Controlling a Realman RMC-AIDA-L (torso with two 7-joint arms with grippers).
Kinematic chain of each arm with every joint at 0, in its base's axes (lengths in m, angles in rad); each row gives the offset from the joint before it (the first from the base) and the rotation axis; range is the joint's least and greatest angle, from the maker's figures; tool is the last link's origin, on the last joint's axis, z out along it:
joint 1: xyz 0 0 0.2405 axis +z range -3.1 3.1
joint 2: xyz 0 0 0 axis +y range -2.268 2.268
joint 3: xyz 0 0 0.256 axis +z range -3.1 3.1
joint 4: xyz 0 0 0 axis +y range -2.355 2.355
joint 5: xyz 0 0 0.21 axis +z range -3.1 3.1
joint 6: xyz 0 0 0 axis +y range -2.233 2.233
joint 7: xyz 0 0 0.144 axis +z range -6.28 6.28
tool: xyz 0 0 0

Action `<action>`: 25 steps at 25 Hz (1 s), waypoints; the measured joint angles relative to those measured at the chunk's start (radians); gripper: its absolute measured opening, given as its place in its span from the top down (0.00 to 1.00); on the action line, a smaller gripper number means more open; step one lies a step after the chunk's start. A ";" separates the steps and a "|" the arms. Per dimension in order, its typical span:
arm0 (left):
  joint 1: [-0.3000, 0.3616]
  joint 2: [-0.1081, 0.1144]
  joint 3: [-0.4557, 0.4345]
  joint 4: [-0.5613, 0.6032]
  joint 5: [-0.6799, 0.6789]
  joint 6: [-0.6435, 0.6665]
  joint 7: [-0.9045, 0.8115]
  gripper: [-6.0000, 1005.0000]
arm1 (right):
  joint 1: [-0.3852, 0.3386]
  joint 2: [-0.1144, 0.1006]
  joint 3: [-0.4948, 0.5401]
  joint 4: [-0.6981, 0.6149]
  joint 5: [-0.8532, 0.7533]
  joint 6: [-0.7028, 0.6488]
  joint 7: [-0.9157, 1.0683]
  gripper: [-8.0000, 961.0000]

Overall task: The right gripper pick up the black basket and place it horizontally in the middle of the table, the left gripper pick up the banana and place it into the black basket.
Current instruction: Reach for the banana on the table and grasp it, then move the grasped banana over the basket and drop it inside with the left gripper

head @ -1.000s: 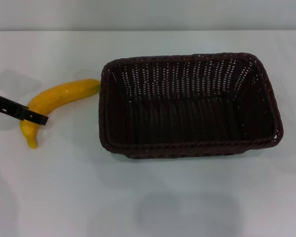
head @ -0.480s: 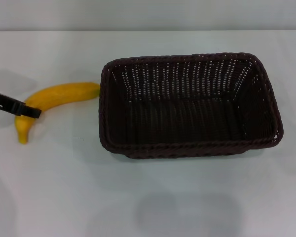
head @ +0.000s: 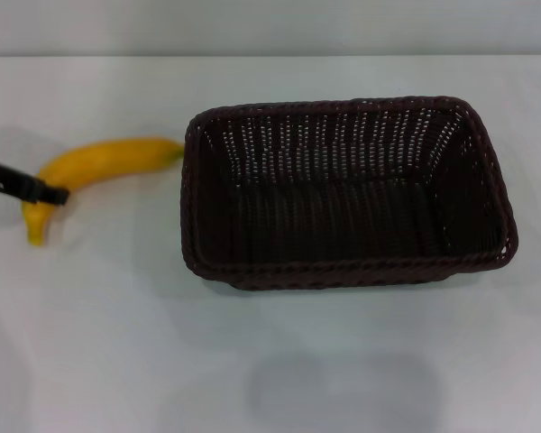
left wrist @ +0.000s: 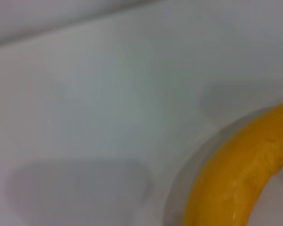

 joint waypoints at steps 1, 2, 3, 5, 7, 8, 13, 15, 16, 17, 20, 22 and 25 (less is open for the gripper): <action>0.005 -0.001 -0.002 0.030 -0.006 -0.008 -0.003 0.52 | 0.000 0.000 0.000 0.000 0.000 0.000 0.000 0.65; 0.007 0.000 -0.003 0.046 -0.009 -0.011 -0.004 0.52 | 0.000 0.000 0.000 0.000 0.000 0.000 0.000 0.65; 0.016 -0.001 -0.003 0.090 -0.017 -0.030 -0.008 0.52 | 0.000 0.000 0.000 -0.001 0.000 0.000 0.001 0.65; 0.034 -0.001 -0.004 0.188 -0.035 -0.074 -0.022 0.52 | 0.001 0.000 0.000 -0.005 0.000 0.000 0.001 0.65; 0.051 -0.001 -0.004 0.305 -0.052 -0.128 -0.050 0.52 | 0.002 0.000 0.000 -0.011 0.002 0.000 0.001 0.65; 0.058 -0.001 -0.004 0.354 -0.058 -0.144 -0.062 0.52 | 0.002 0.000 0.000 -0.011 0.002 0.000 0.001 0.65; 0.077 0.013 0.001 0.612 -0.172 -0.330 -0.094 0.52 | 0.003 -0.001 0.000 -0.021 0.007 0.001 -0.009 0.65; 0.063 0.021 0.009 0.662 -0.239 -0.434 -0.085 0.52 | 0.003 -0.001 0.000 -0.027 0.005 0.001 -0.015 0.65; 0.051 0.023 0.016 0.673 -0.268 -0.482 -0.080 0.52 | 0.003 -0.001 0.000 -0.029 0.004 0.001 -0.019 0.65; 0.038 0.025 0.026 0.679 -0.293 -0.523 -0.075 0.52 | 0.002 -0.001 0.000 -0.030 0.003 0.001 -0.026 0.65; 0.002 0.019 0.077 0.671 -0.340 -0.597 -0.074 0.52 | -0.007 -0.001 0.001 -0.032 0.006 -0.003 -0.047 0.65; -0.024 0.003 0.115 0.651 -0.348 -0.610 -0.080 0.52 | -0.014 -0.002 0.007 -0.035 0.007 -0.003 -0.051 0.65; -0.065 -0.022 0.157 0.604 -0.348 -0.608 -0.092 0.52 | -0.032 -0.003 0.019 -0.045 0.005 -0.002 -0.056 0.65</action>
